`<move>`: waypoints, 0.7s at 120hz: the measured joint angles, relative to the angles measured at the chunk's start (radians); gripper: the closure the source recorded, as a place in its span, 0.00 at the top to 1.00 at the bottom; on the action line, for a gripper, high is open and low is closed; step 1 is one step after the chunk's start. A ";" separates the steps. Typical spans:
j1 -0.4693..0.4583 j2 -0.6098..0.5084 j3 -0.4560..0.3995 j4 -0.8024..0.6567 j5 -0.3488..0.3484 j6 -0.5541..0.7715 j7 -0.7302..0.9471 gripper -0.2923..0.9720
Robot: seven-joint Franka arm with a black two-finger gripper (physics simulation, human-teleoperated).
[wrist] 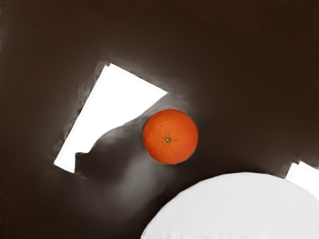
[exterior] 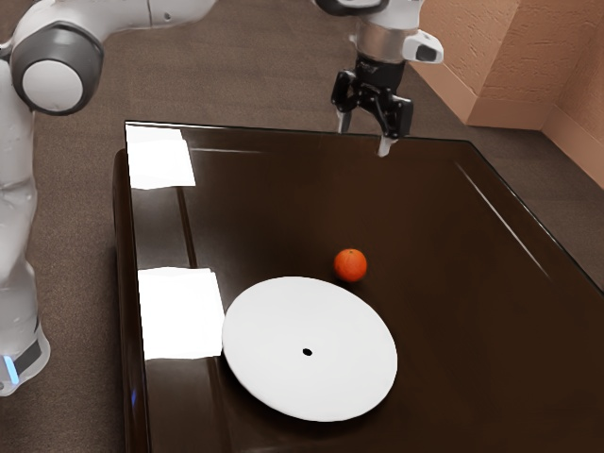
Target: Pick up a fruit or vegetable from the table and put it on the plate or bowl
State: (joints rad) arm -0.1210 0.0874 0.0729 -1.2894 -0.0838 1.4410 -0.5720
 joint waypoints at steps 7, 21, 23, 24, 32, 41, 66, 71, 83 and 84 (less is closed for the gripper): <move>-0.032 -0.001 -0.006 0.010 -0.012 -0.025 -0.175 0.77; -0.054 -0.009 0.000 0.014 -0.060 -0.059 -0.411 0.77; -0.051 -0.010 0.001 0.012 -0.066 -0.063 -0.435 0.77; -0.049 -0.010 0.002 0.012 -0.069 -0.065 -0.445 0.77; -0.037 -0.017 0.019 0.008 -0.088 -0.086 -0.491 0.77; -0.019 -0.029 0.023 0.005 -0.100 -0.123 -0.489 0.77; -0.081 -0.168 0.034 -0.305 -0.089 -0.109 -0.398 0.77; -0.120 -0.171 0.051 -0.338 -0.100 -0.094 -0.383 0.77; -0.067 -0.113 0.067 -0.344 -0.116 -0.069 -0.349 0.77; -0.059 -0.105 0.067 -0.340 -0.117 -0.068 -0.347 0.77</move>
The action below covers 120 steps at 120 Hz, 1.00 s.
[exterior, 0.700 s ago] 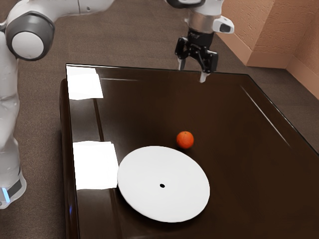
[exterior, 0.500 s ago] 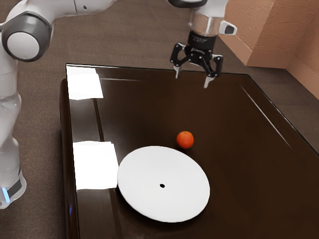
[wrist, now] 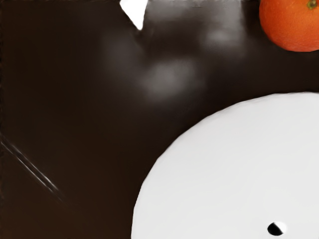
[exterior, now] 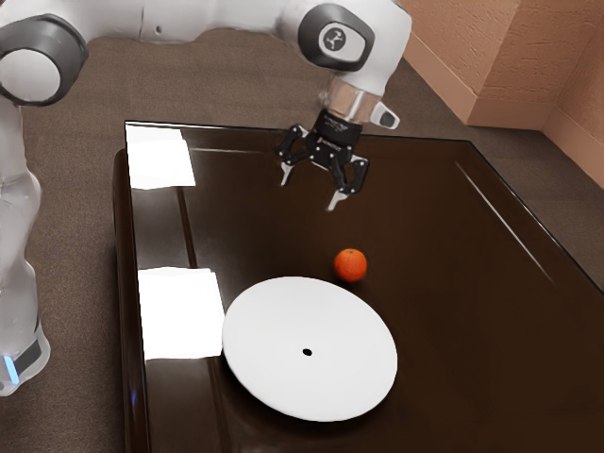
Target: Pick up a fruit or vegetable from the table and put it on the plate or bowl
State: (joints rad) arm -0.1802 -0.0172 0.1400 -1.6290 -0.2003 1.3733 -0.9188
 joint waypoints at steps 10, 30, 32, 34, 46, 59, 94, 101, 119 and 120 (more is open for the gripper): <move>0.068 0.049 -0.001 0.027 -0.005 0.013 0.023 0.77; 0.040 0.088 -0.004 0.022 -0.029 0.072 0.050 0.77; 0.016 0.094 -0.004 0.020 -0.035 0.079 0.052 0.77; -0.012 0.099 -0.004 0.017 -0.040 0.087 0.055 0.77; -0.156 0.109 0.000 -0.035 -0.078 0.140 0.067 0.77; -0.157 0.095 0.025 -0.077 -0.104 0.194 0.078 0.77; -0.058 0.124 0.057 -0.079 -0.119 0.254 0.103 0.77; -0.009 0.147 0.058 -0.055 -0.119 0.259 0.107 0.77; 0.030 0.219 0.054 0.020 -0.120 0.269 0.115 0.77; 0.032 0.222 0.053 0.023 -0.120 0.269 0.115 0.77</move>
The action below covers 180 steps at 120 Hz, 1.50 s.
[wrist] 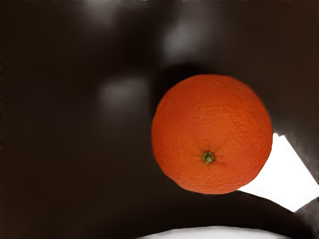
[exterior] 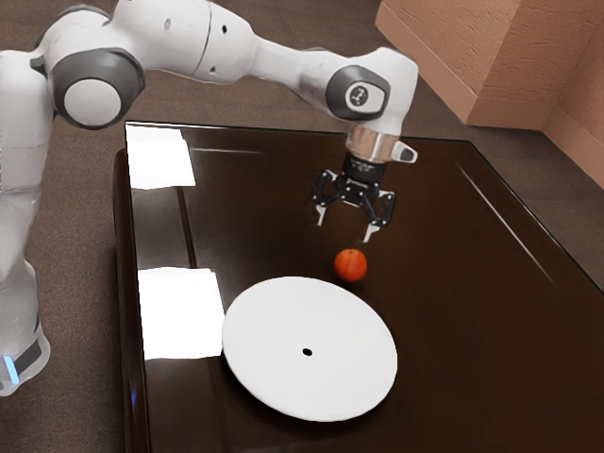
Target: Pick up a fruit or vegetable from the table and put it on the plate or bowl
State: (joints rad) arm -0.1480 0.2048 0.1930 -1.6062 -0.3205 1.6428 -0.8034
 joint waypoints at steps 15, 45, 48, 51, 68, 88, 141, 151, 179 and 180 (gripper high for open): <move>0.023 0.070 -0.027 0.028 -0.015 0.012 0.005 0.77; 0.049 0.147 -0.051 0.030 -0.062 0.033 0.018 0.77; 0.053 0.151 -0.052 0.030 -0.065 0.035 0.019 0.77; 0.058 0.153 -0.052 0.030 -0.067 0.036 0.021 0.77; 0.078 0.178 -0.077 0.064 -0.071 0.041 0.026 0.77; 0.100 0.216 -0.089 0.102 -0.073 0.044 0.030 0.77; 0.114 0.224 -0.092 0.104 -0.086 0.046 0.034 0.53; 0.108 0.180 -0.091 0.099 -0.084 0.046 0.032 0.51; -0.034 -0.178 -0.091 -0.109 -0.073 0.045 -0.007 0.50; -0.042 -0.189 -0.091 -0.119 -0.073 0.045 -0.009 0.50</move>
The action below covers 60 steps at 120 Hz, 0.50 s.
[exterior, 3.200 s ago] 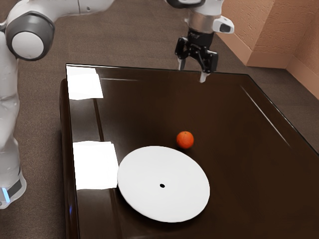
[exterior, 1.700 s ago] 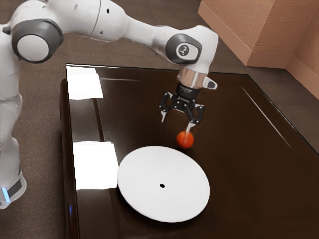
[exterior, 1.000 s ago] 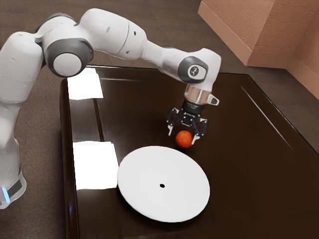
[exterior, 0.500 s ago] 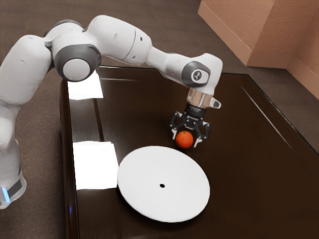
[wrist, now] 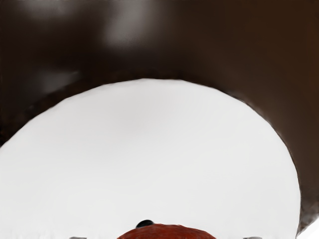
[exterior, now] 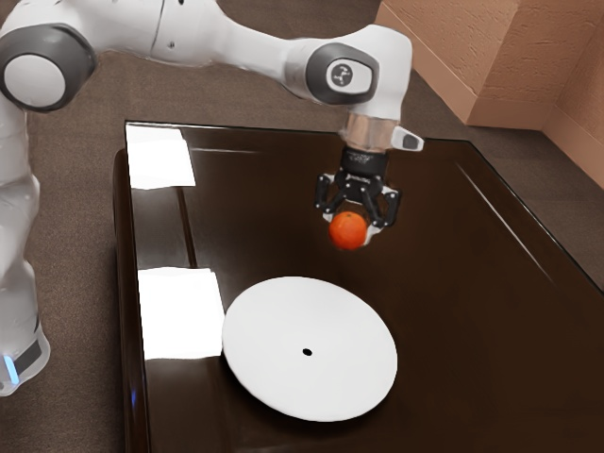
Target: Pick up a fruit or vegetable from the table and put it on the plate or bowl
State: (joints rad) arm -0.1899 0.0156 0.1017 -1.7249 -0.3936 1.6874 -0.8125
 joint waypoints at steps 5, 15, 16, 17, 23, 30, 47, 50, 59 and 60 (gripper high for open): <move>-0.043 -0.060 0.001 -0.049 0.001 0.000 -0.013 0.50; -0.132 -0.136 0.002 -0.112 0.002 0.000 -0.042 0.50; -0.138 -0.140 0.002 -0.116 0.002 0.000 -0.045 0.50; -0.143 -0.144 0.002 -0.118 0.002 0.000 -0.048 0.50; -0.167 -0.158 0.002 -0.128 0.002 -0.001 -0.064 0.50; -0.188 -0.167 0.002 -0.132 0.002 -0.001 -0.084 0.50; -0.216 -0.182 -0.015 -0.131 -0.002 0.000 -0.127 0.59; -0.218 -0.185 -0.018 -0.131 -0.004 0.000 -0.134 0.61; -0.219 -0.188 -0.023 -0.130 -0.007 0.000 -0.153 0.68; -0.219 -0.189 -0.024 -0.130 -0.007 0.000 -0.155 0.68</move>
State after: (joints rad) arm -0.4090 -0.1731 0.0780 -1.8551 -0.4011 1.6876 -0.9678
